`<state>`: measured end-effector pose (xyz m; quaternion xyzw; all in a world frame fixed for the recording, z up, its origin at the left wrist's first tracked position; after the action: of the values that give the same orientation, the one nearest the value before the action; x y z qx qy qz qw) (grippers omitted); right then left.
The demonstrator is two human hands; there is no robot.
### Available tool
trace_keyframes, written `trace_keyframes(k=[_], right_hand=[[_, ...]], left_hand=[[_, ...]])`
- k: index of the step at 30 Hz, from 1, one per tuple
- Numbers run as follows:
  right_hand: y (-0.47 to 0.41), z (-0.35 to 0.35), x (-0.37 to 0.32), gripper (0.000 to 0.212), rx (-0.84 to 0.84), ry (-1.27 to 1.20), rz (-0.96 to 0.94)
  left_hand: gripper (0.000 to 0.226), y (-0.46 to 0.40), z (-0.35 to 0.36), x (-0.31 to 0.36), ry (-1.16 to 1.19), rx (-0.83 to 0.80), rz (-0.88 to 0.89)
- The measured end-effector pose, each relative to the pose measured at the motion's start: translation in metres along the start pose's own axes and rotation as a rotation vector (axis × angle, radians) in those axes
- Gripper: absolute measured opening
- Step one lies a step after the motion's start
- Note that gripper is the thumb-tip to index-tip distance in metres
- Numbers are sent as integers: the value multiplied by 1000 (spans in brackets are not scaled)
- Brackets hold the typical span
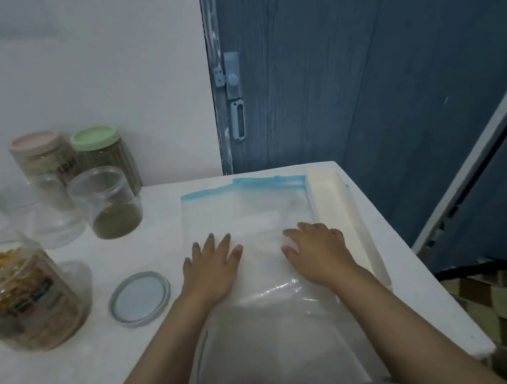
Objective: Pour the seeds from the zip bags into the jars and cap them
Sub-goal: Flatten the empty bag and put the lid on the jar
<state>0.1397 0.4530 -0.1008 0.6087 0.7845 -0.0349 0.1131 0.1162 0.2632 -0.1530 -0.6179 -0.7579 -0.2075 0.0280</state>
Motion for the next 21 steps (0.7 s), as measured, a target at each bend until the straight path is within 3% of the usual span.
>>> trace_keyframes(k=[3,7,10,13,18,21], right_hand=[[5,28,4,53,-166,98,34],[6,39,1,56,-184,191,58],[4,40,3,56,-192,203,66],[8,31,3,56,-126,125,57],[40,-19,32,56,195,-24,213],[66,-22,70,62,121,-71,396]], left_hand=[[57,-8,13,-7,-80,33,53],[56,-9,10,-8,-117,102,88],[58,-1,-3,-7,34,64,105],[57,23,-21,-2,68,78,169],[64,63,4,8,-32,7,199],[64,62,25,4,-86,2,160]])
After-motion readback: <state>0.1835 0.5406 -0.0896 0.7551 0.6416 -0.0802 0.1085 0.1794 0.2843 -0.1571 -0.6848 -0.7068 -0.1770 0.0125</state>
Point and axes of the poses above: each hand's wrist, its own y-axis away from the middle knuckle, its own z-axis out of the palm, x = y × z, the point moved 10 cm from there along -y, towards the middle knuckle, and after that the axes turned 12 degrees about -z, right-handed, at the moved point
